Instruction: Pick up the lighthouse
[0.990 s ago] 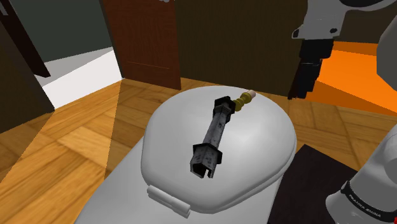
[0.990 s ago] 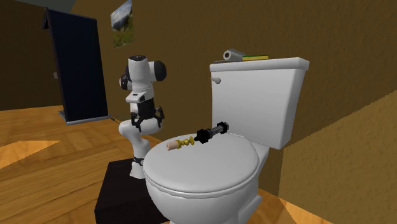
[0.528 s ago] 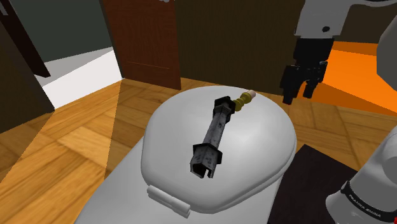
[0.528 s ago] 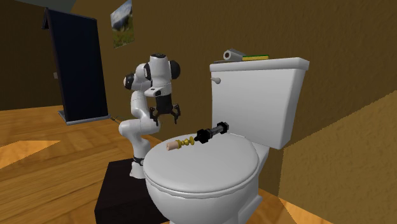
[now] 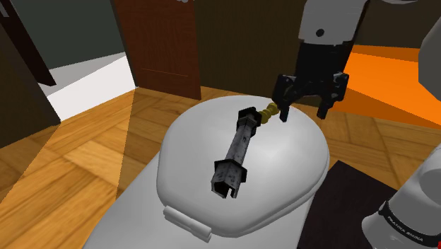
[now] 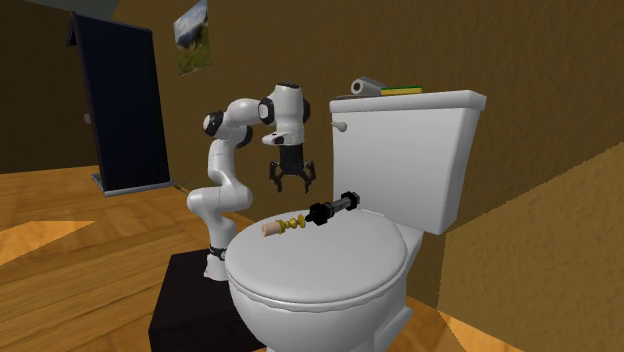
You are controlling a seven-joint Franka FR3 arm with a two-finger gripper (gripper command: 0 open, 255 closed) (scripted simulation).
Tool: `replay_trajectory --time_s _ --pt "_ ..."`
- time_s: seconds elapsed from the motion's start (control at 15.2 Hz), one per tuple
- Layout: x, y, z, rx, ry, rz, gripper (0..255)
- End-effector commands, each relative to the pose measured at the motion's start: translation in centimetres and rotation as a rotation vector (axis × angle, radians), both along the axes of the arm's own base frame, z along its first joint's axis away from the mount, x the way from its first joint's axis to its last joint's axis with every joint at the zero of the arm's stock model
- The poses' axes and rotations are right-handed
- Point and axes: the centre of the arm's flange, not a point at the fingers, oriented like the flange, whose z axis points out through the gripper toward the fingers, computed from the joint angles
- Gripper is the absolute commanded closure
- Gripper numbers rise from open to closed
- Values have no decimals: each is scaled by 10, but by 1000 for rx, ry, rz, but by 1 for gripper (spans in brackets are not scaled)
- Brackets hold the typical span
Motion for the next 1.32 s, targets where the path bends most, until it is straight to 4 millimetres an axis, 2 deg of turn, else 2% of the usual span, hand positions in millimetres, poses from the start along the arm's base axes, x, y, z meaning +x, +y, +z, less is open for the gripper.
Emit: replay_trajectory --time_s 0.0,0.26,0.53,0.59,1.06,1.19,1.25 --pt "9 30 2 -15 -10 -99 0" --pt "35 79 4 -49 -31 -280 0" --pt "69 122 5 -83 -52 -461 0" --pt "70 124 6 -84 -53 -469 0" --pt "70 124 -34 -84 -53 -469 0" --pt "70 124 -34 -84 -53 -469 0" --pt "70 124 -34 -84 -53 -469 255"
